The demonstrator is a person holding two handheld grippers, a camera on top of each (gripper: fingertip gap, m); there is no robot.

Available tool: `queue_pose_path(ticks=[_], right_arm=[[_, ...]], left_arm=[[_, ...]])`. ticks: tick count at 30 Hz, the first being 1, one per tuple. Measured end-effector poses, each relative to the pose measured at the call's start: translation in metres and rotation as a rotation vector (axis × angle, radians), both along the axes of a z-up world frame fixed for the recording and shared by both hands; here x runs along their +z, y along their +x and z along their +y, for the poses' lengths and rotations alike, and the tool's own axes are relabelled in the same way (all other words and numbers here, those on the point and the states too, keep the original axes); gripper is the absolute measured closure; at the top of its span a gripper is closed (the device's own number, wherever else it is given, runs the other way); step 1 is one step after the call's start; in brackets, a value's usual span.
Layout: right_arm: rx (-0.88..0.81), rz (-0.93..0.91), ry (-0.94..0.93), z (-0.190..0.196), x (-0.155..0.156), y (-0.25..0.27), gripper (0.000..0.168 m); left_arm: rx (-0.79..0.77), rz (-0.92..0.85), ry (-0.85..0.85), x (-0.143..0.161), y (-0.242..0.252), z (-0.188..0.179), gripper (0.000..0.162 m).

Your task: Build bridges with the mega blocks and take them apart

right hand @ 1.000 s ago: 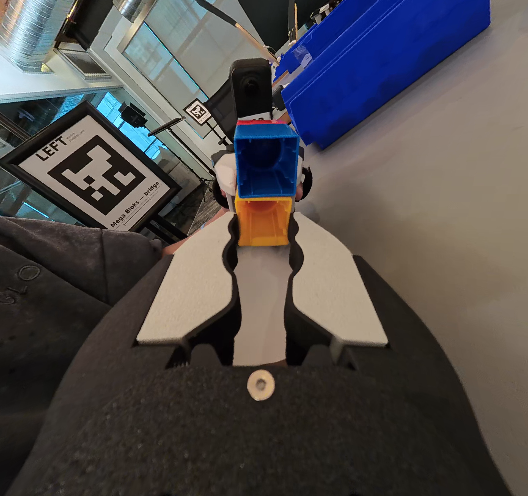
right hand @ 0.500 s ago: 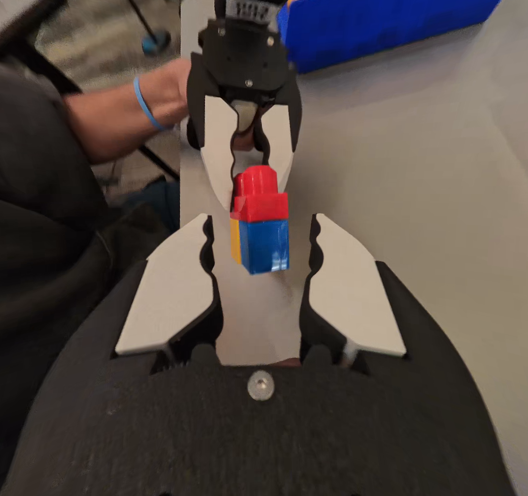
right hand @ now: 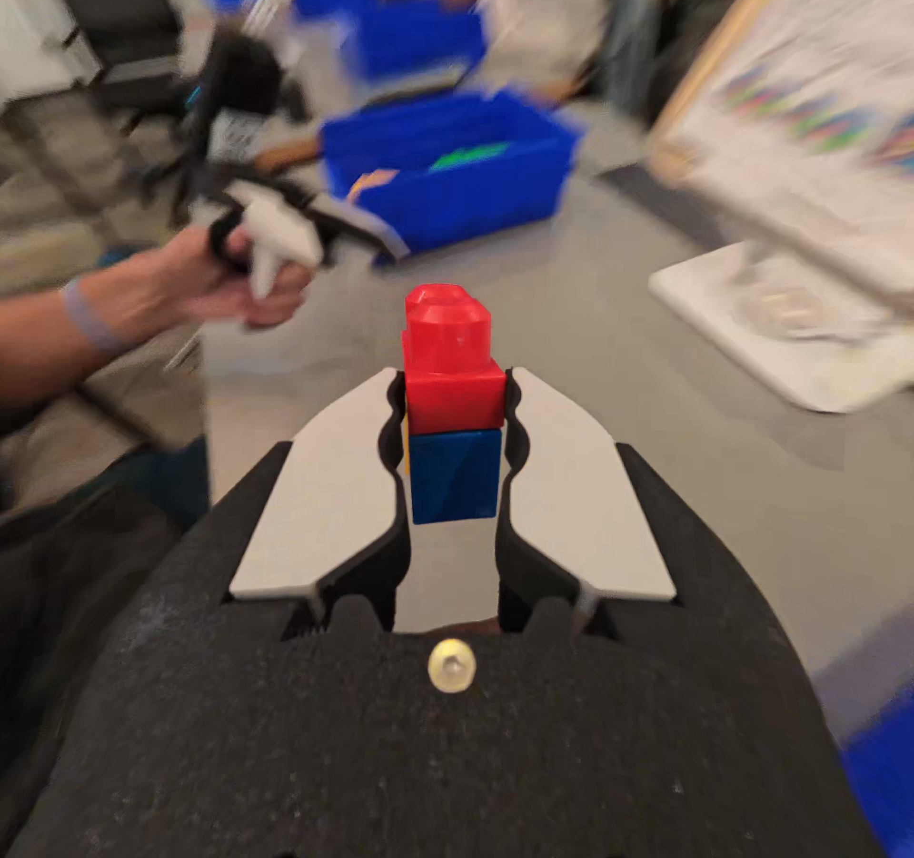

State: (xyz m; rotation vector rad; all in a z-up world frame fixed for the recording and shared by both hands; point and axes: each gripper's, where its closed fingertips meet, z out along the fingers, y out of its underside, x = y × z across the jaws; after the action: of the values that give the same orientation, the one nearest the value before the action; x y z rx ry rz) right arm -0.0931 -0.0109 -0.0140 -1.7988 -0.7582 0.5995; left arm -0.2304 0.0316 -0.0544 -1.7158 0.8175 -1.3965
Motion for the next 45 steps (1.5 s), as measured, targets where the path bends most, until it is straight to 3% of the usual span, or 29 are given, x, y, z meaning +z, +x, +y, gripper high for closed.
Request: queue_pose_path(ticks=[5,7,9,14,19,27,31,33,35,38,41,43,45], right_arm=[[-0.625,0.262,0.415,0.001,0.070,0.158,0.131],[-0.788,0.219,0.479,0.014,0.067,0.212,0.131],[-0.914,0.120,0.439,0.045,0.042,0.254,0.131],[-0.885,0.032,0.198,0.125,-0.036,0.279,0.131],[-0.912,-0.123,0.065,0.160,-0.082,0.287,0.131],[-0.923,-0.140,-0.100,0.149,-0.118,0.293,0.131],[-0.894,-0.202,-0.282,0.127,-0.138,0.288,0.131],[-0.904,-0.207,-0.351,0.119,-0.146,0.289,0.121],[-0.883,-0.200,-0.397,0.111,-0.147,0.286,0.119],[-0.901,-0.145,-0.433,0.092,-0.131,0.287,0.101],[-0.900,-0.032,-0.325,0.053,-0.075,0.270,0.100],[-0.793,0.075,-0.114,0.025,-0.024,0.218,0.107],[-0.598,0.102,-0.022,-0.004,-0.009,0.137,0.103]], left_arm=[[0.330,0.046,0.108,-0.005,-0.041,0.017,0.080],[0.392,0.037,0.134,0.000,-0.046,0.018,0.082],[0.390,0.007,0.126,0.005,-0.042,0.015,0.084],[0.344,0.007,0.113,0.007,-0.030,0.009,0.090],[0.336,0.068,0.160,0.001,-0.027,0.006,0.094],[0.309,0.086,0.155,-0.007,-0.025,0.004,0.095],[0.318,0.096,0.124,-0.016,-0.028,0.009,0.094],[0.322,0.101,0.098,-0.020,-0.029,0.011,0.093],[0.324,0.108,0.082,-0.023,-0.029,0.011,0.092],[0.352,0.137,0.068,-0.029,-0.034,0.010,0.090],[0.414,0.162,0.056,-0.030,-0.050,0.004,0.089],[0.472,0.185,0.064,-0.033,-0.067,-0.001,0.089],[0.534,0.227,0.082,-0.040,-0.084,-0.007,0.088]])
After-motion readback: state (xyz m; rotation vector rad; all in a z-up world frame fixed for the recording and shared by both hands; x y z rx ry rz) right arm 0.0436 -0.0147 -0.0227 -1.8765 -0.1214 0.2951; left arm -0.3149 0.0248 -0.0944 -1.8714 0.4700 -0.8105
